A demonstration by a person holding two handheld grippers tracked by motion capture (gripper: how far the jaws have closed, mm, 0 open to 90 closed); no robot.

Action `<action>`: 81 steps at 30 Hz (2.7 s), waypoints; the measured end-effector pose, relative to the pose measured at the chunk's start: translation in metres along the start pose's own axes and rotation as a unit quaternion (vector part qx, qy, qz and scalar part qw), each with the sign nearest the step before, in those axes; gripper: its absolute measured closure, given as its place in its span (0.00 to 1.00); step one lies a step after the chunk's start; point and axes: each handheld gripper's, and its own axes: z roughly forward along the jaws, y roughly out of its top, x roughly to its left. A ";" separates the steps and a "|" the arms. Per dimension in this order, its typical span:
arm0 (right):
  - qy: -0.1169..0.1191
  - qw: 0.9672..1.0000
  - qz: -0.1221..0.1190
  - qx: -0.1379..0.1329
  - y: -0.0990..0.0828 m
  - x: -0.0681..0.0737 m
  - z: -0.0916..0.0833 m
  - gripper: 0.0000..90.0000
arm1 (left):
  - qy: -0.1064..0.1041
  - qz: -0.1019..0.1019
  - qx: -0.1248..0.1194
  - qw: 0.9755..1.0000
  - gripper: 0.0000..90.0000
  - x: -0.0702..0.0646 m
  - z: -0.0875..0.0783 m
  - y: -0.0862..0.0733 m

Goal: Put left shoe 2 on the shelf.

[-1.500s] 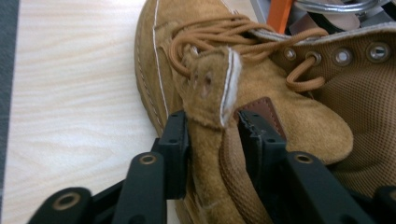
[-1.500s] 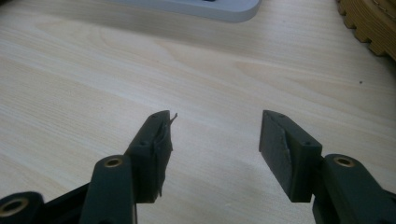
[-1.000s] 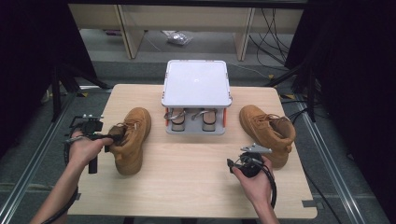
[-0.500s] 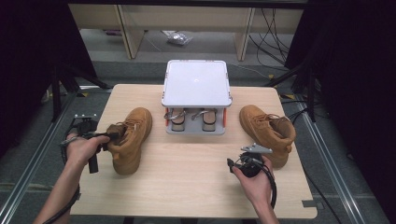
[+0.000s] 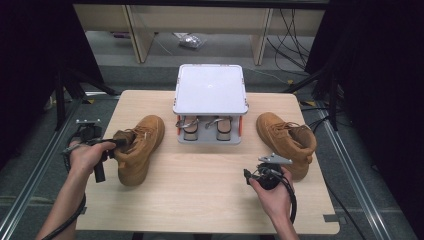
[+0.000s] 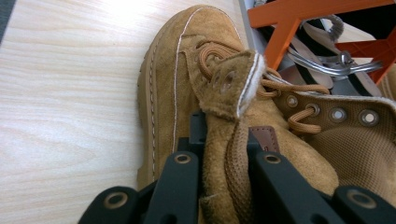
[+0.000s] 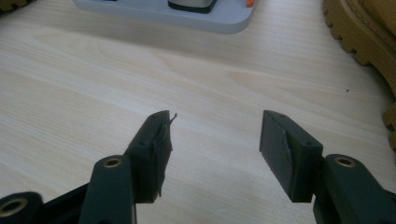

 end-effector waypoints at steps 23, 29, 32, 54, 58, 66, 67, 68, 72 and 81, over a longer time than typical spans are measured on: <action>-0.006 1.000 0.007 -0.006 0.001 -0.004 -0.006 0.49 | -0.038 -0.007 -0.033 0.999 0.92 -0.011 -0.014 0.019; -0.006 1.000 0.008 -0.010 0.001 -0.005 -0.005 0.49 | -0.038 -0.008 -0.042 0.998 0.92 -0.011 -0.018 0.025; -0.007 1.000 0.008 -0.008 0.002 -0.004 -0.006 0.49 | -0.045 -0.010 -0.047 0.998 0.92 -0.010 -0.021 0.028; -0.006 1.000 0.018 -0.005 0.001 0.000 -0.007 0.49 | -0.045 -0.014 -0.059 0.997 0.92 -0.012 -0.030 0.055; -0.005 1.000 0.006 -0.007 0.000 -0.002 -0.005 0.49 | -0.047 -0.013 -0.058 0.997 0.92 -0.014 -0.032 0.061; -0.001 1.000 0.002 -0.013 0.001 0.000 -0.005 0.50 | -0.050 -0.011 -0.059 0.997 0.92 -0.017 -0.032 0.073; -0.004 1.000 0.002 -0.009 0.002 0.000 -0.006 0.50 | -0.049 -0.013 -0.059 0.997 0.92 -0.018 -0.033 0.074; -0.004 1.000 0.002 -0.009 0.002 0.000 -0.006 0.50 | -0.050 -0.012 -0.062 0.997 0.92 -0.018 -0.033 0.075; 0.004 1.000 0.006 -0.007 0.001 0.000 -0.005 0.50 | -0.050 -0.012 -0.064 0.997 0.92 -0.021 -0.035 0.081; 0.001 1.000 0.001 -0.009 0.001 0.000 -0.005 0.50 | -0.057 -0.018 -0.073 0.996 0.92 -0.026 -0.036 0.093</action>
